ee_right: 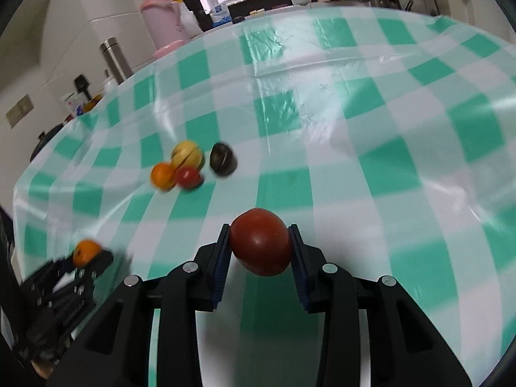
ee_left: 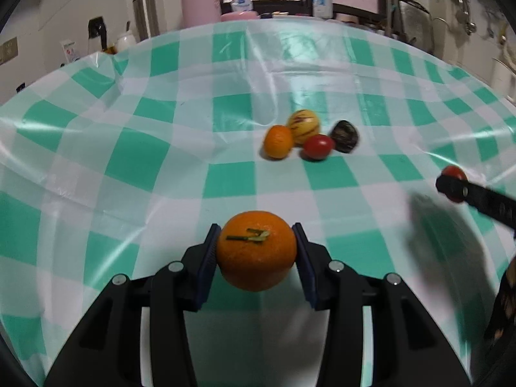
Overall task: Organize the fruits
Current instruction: 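Carry the orange with the left tool while the right tool carries the tomato to the box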
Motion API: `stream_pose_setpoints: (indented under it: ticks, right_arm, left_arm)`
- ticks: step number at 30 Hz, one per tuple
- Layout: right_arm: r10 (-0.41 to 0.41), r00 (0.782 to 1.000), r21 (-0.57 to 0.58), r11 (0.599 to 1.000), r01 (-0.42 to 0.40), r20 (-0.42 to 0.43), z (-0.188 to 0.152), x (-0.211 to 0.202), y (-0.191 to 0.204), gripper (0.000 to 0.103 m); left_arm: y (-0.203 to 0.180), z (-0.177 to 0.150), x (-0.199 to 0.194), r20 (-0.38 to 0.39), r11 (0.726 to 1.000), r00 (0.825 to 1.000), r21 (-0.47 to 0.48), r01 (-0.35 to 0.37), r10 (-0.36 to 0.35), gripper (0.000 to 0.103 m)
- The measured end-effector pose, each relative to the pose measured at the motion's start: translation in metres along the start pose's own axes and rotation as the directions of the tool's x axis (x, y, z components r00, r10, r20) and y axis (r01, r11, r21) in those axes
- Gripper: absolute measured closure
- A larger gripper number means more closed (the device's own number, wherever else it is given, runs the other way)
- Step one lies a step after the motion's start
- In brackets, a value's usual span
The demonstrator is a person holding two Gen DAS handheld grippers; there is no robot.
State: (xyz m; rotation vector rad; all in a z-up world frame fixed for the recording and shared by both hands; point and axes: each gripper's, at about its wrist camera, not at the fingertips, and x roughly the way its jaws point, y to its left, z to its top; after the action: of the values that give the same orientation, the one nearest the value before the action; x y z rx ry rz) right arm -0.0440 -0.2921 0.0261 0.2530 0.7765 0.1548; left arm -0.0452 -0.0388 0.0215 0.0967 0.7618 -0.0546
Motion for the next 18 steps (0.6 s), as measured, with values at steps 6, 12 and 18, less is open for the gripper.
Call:
stream_pose_setpoints:
  ticks: [6,12,18]
  right_arm:
    - [-0.018,1.0,-0.022,1.0,0.018,0.016,-0.042,-0.043,0.003,0.067]
    - [-0.046,0.997,-0.044,0.998,0.048,0.055,-0.061,-0.08,-0.004,0.067]
    - [-0.069,0.993,-0.033,0.997,0.072,0.096,-0.072,-0.112,-0.019,0.067]
  left_arm:
    - [-0.021,-0.017,-0.028,0.018,0.998,0.998,0.037,0.06,-0.06,0.058]
    - [-0.045,-0.03,-0.053,0.036,0.991,0.994,0.092,0.097,-0.101,0.058]
    - [-0.067,-0.035,-0.072,0.059,0.982,0.99,0.148,0.116,-0.125,0.058]
